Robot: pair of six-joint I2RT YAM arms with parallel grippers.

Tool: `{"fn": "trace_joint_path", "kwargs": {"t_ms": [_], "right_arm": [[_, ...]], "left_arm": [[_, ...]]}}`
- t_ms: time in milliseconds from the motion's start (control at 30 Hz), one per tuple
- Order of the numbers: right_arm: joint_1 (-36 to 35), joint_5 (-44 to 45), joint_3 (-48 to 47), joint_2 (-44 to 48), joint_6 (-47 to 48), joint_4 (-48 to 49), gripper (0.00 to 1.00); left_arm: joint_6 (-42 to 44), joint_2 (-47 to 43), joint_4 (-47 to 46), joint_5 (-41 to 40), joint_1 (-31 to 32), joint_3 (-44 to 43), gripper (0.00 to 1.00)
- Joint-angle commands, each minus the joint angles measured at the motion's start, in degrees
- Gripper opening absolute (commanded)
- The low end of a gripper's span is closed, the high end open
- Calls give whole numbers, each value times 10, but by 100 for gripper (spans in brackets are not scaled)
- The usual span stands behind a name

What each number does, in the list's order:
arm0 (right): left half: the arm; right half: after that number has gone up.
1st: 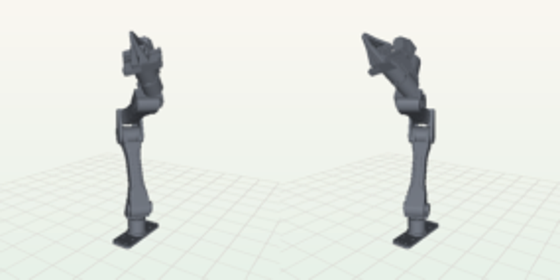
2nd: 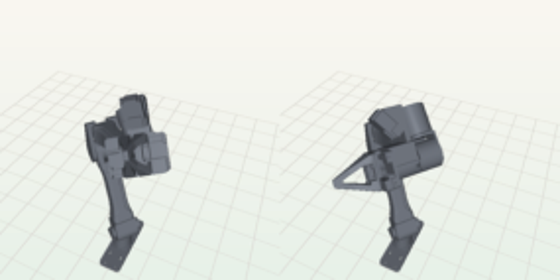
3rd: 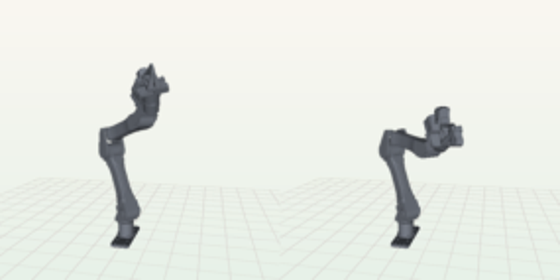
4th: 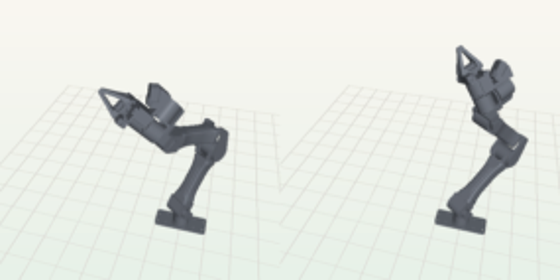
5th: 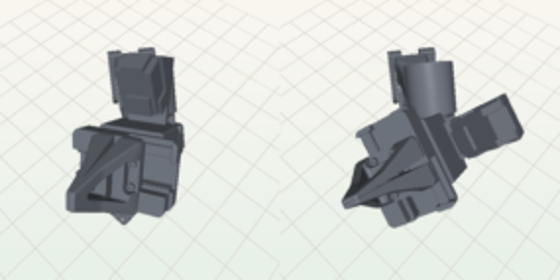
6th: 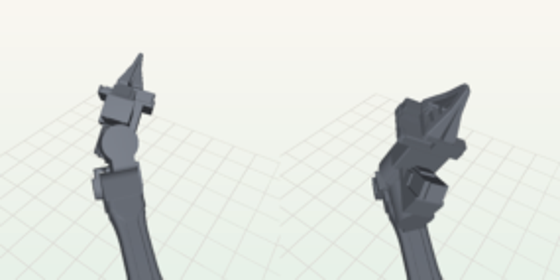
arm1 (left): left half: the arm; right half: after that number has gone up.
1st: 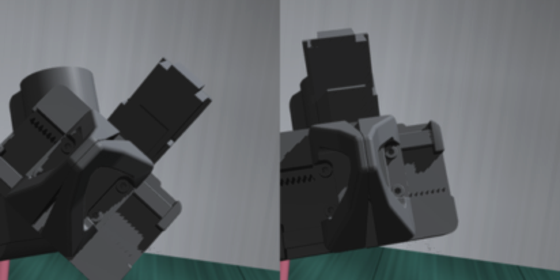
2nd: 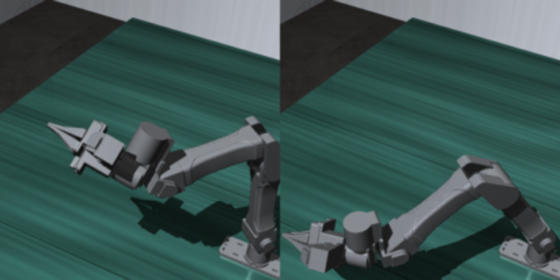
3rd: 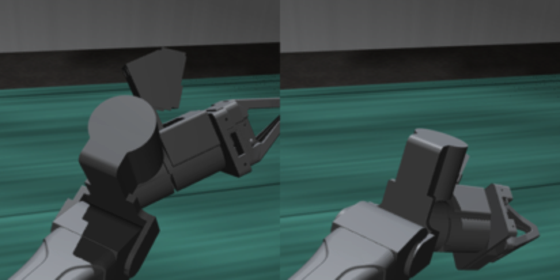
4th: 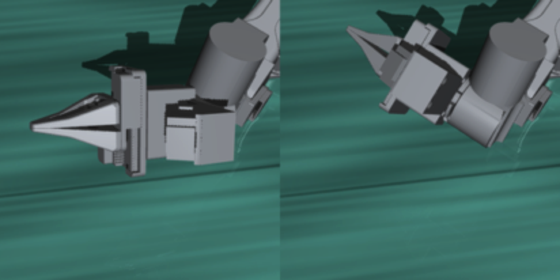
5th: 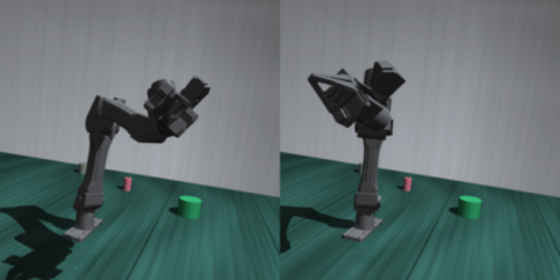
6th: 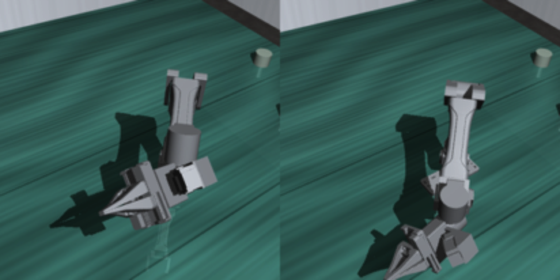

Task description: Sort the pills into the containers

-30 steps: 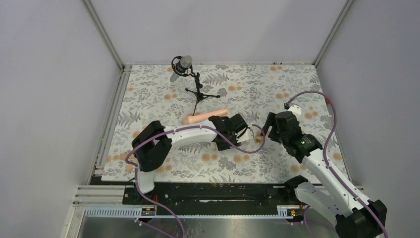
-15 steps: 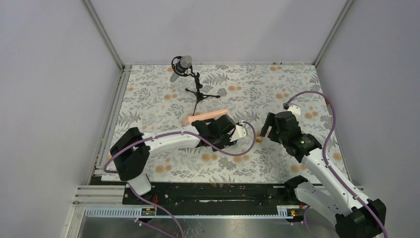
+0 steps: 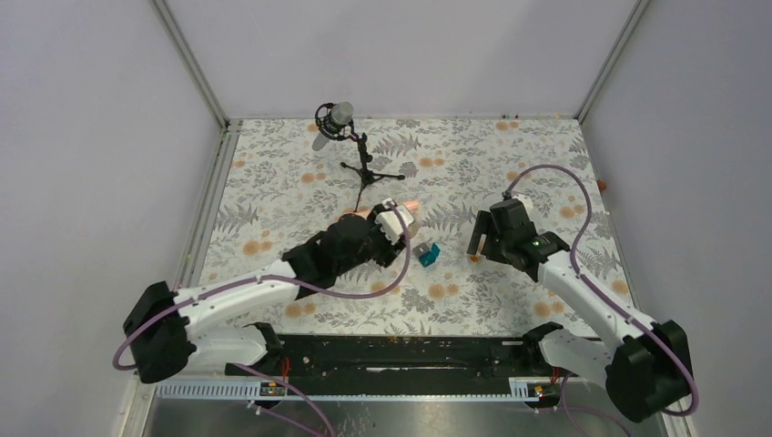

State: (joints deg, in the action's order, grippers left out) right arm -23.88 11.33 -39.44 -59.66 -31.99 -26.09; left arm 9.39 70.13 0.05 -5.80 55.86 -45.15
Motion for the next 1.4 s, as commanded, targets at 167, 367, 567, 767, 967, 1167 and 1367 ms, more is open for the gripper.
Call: {"fn": "trace_joint_path", "kwargs": {"t_ms": [167,367,567,767,967,1167,1367], "right_arm": [[3,-20,-19,-104,-2,26,88],[2,-24,-38,-177,2,25,81],[2,-25,-62,-238,8,28,73],[1,-13,-77,-263,16,28,72],[1,-1,-92,-292,27,27,67],[-1,10,-100,-300,27,23,55],[-2,15,-100,-300,30,17,51]], "left_arm": [[-62,-205,-227,20,-2,66,0],[-80,-247,-328,35,-3,117,0],[-136,-204,-418,94,-3,137,0],[-148,-185,-430,105,-3,145,0],[-151,-181,-433,103,-3,152,0],[-156,-173,-432,106,-3,156,0],[-164,-167,-438,107,-3,164,0]]}}
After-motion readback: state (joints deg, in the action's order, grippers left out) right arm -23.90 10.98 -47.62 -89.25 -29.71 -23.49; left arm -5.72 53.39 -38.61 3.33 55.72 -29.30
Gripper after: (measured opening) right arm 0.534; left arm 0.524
